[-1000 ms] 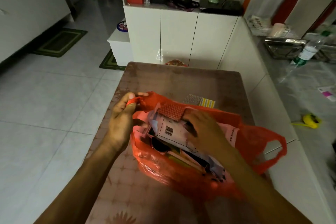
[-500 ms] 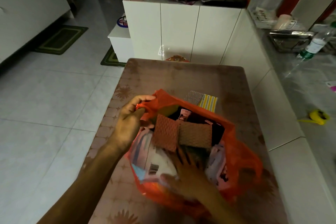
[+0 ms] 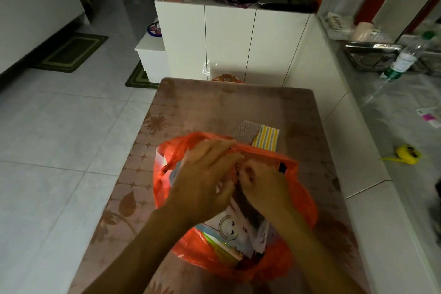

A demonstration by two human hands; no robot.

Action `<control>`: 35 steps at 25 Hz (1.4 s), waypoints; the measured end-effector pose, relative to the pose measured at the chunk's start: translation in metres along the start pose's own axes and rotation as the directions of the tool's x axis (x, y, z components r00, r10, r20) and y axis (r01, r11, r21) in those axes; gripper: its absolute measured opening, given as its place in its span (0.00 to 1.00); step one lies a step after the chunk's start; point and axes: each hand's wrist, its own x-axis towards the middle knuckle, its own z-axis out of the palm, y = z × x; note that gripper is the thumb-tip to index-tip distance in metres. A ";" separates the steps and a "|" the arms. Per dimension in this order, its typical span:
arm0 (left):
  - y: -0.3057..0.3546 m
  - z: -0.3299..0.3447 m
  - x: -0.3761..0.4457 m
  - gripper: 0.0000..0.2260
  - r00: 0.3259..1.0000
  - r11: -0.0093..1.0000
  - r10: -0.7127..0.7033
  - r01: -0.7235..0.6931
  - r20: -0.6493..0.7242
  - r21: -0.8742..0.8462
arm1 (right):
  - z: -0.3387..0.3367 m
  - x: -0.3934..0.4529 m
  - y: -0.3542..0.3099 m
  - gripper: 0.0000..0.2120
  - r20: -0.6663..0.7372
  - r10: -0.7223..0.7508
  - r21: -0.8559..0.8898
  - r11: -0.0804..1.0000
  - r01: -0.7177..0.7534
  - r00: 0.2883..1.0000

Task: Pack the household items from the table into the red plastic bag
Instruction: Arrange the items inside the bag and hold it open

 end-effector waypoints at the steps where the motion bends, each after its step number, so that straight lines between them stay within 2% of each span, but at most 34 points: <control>1: -0.005 0.020 0.003 0.19 0.996 0.999 -0.014 0.009 0.088 0.049 | -0.007 0.015 0.001 0.08 -0.107 0.008 0.017 1.000 -0.006 0.994; 3: -0.028 0.060 0.005 0.23 0.955 0.980 -0.114 0.064 0.272 0.186 | -0.014 0.046 0.011 0.09 -0.212 0.011 -0.037 0.999 -0.019 0.977; 5: -0.057 0.087 -0.002 0.26 0.881 0.956 -0.174 0.044 0.439 0.291 | -0.012 0.069 0.028 0.09 -0.225 0.027 -0.080 0.996 -0.046 0.974; 7: -0.075 0.100 -0.012 0.26 0.850 0.940 -0.169 -0.013 0.499 0.341 | -0.009 0.089 0.047 0.07 -0.217 0.115 -0.072 0.989 -0.133 0.969; 9: -0.079 0.105 -0.014 0.25 0.872 0.944 -0.147 -0.017 0.467 0.328 | -0.003 0.114 0.072 0.08 -0.164 0.260 0.021 0.965 -0.260 0.952; 11: -0.076 0.108 -0.010 0.25 0.889 0.952 -0.130 -0.012 0.440 0.305 | 0.006 0.142 0.108 0.11 -0.082 0.449 0.117 0.891 -0.439 0.890; 14: -0.075 0.115 -0.010 0.27 0.886 0.944 -0.157 0.005 0.436 0.330 | 0.026 0.168 0.154 0.14 0.154 0.595 0.074 0.789 -0.610 0.789; 17: -0.077 0.119 -0.015 0.27 0.886 0.946 -0.162 0.014 0.435 0.324 | 0.040 0.185 0.175 0.17 0.364 0.585 -0.218 0.810 -0.545 0.724; 18: -0.078 0.119 -0.016 0.27 0.887 0.949 -0.156 0.013 0.435 0.314 | 0.043 0.189 0.179 0.18 0.386 0.577 -0.255 0.817 -0.517 0.720; 21: -0.084 0.119 -0.016 0.27 0.887 0.957 -0.156 0.027 0.436 0.287 | 0.051 0.195 0.186 0.18 0.425 0.564 -0.191 0.820 -0.539 0.708; 24: -0.085 0.120 -0.016 0.27 0.886 0.961 -0.155 0.032 0.437 0.276 | 0.051 0.192 0.188 0.18 0.353 0.593 0.013 0.770 -0.637 0.724; 25: -0.086 0.120 -0.016 0.27 0.887 0.962 -0.157 0.038 0.434 0.271 | 0.047 0.190 0.185 0.19 0.302 0.605 0.145 0.735 -0.662 0.737; 27: -0.086 0.121 -0.016 0.26 0.884 0.963 -0.170 0.055 0.434 0.265 | 0.033 0.184 0.182 0.22 0.134 0.608 0.343 0.712 -0.613 0.782; 30: -0.090 0.124 -0.018 0.25 0.883 0.960 -0.183 0.066 0.433 0.271 | 0.004 0.168 0.173 0.22 -0.095 0.548 0.397 0.786 -0.474 0.831; 33: -0.089 0.123 -0.019 0.25 0.882 0.956 -0.189 0.065 0.432 0.286 | -0.029 0.147 0.157 0.18 -0.210 0.519 0.456 0.802 -0.387 0.829; 35: -0.087 0.122 -0.018 0.25 0.885 0.957 -0.186 0.066 0.426 0.281 | -0.054 0.131 0.140 0.15 -0.290 0.422 0.440 0.856 -0.272 0.859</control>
